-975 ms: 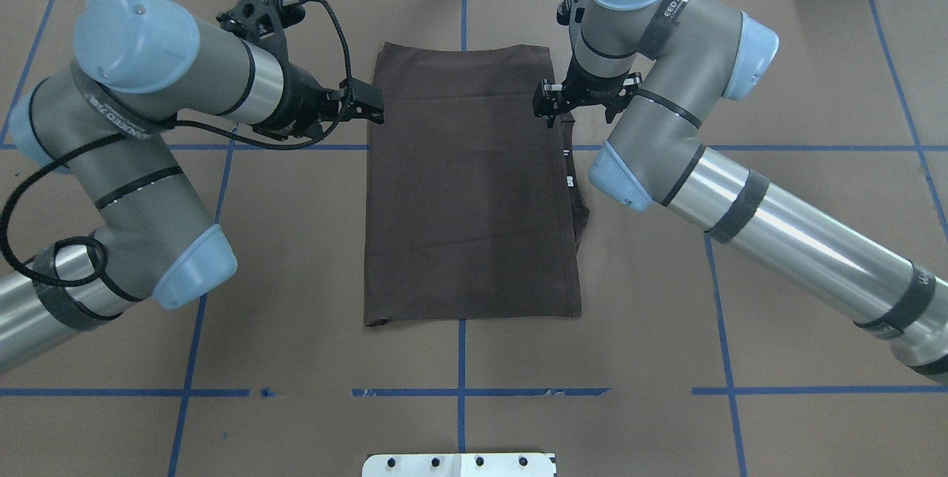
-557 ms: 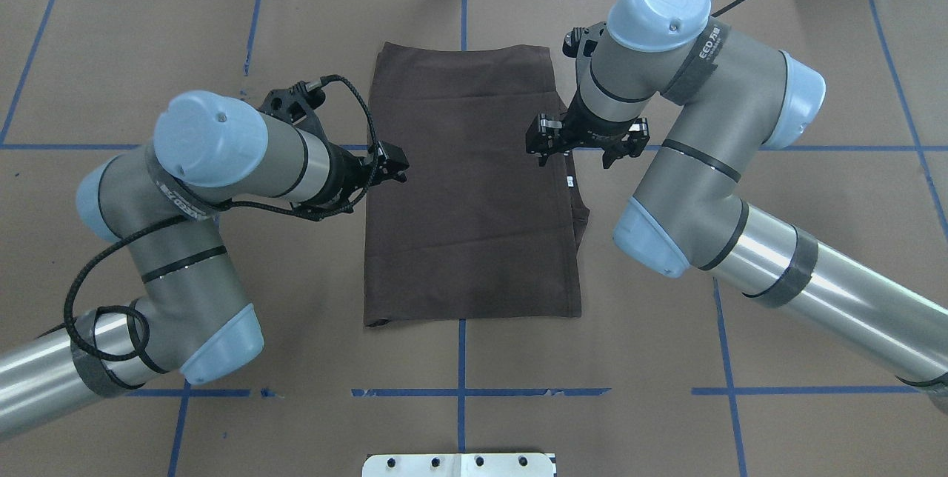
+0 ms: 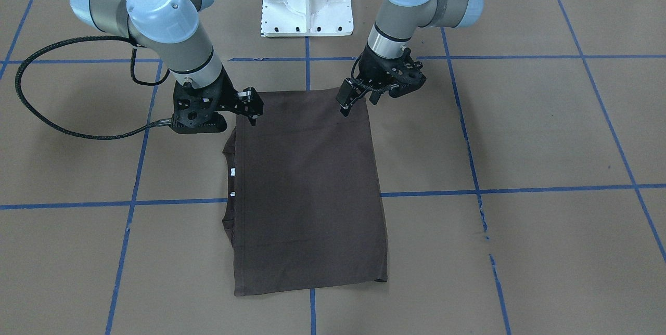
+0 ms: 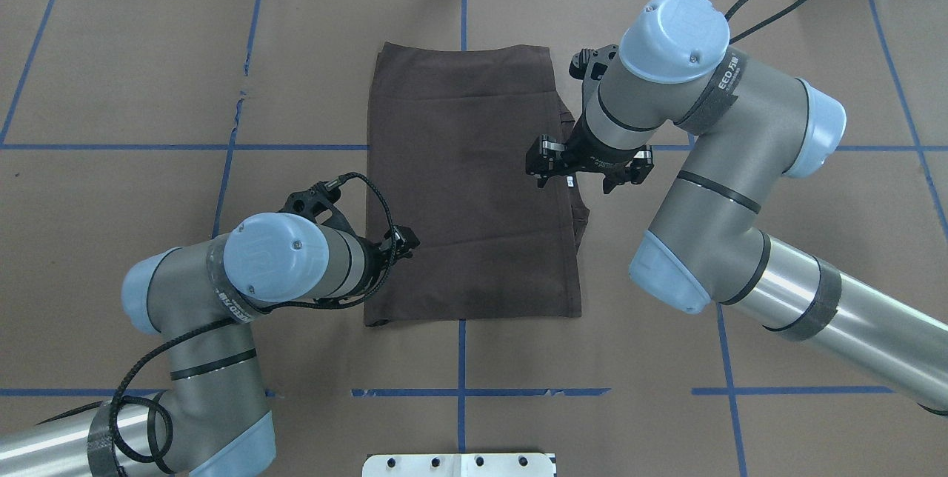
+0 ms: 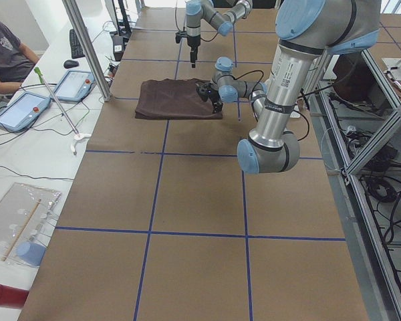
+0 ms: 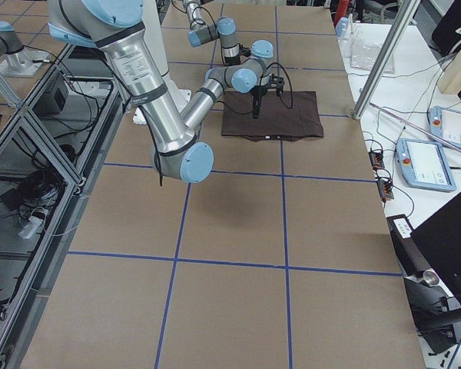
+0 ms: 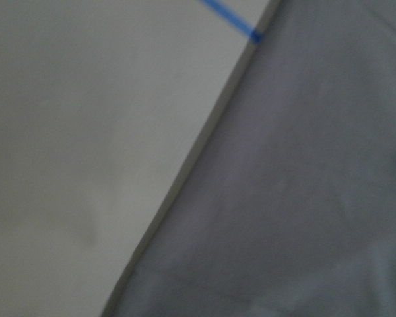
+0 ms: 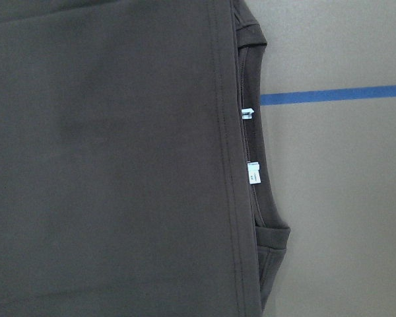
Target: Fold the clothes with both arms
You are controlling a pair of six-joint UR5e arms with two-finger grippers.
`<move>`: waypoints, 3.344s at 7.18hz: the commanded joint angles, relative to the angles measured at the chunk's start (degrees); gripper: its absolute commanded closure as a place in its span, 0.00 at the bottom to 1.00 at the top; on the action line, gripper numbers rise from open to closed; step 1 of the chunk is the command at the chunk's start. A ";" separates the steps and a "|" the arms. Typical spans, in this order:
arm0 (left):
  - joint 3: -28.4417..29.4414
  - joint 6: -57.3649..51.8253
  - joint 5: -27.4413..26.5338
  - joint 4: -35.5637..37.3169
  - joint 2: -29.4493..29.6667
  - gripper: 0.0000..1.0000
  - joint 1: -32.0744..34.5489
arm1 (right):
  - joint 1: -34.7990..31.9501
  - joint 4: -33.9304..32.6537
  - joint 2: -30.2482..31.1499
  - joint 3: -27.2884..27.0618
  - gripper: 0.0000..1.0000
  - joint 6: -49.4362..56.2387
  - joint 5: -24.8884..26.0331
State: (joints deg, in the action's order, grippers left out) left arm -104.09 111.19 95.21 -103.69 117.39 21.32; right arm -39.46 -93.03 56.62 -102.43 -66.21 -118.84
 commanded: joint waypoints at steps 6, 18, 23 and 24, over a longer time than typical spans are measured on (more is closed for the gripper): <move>0.56 1.48 -3.10 3.67 -1.89 0.04 -4.01 | 0.26 0.04 0.16 0.04 0.00 -0.50 -0.07; 0.56 2.89 -3.01 3.94 -1.11 0.51 -5.59 | 0.08 -0.04 0.16 -0.05 0.00 -0.41 -0.16; -0.32 2.80 -3.01 4.03 -1.11 1.00 -5.59 | 0.08 -0.04 0.34 0.04 0.00 -0.41 -0.16; -1.62 2.63 -3.01 4.03 -1.37 1.00 -5.51 | 0.08 -0.04 0.42 0.04 0.00 -0.41 -0.16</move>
State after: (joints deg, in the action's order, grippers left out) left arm -104.56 113.96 92.18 -99.68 116.18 15.75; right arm -39.37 -93.05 56.97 -102.40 -66.62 -119.00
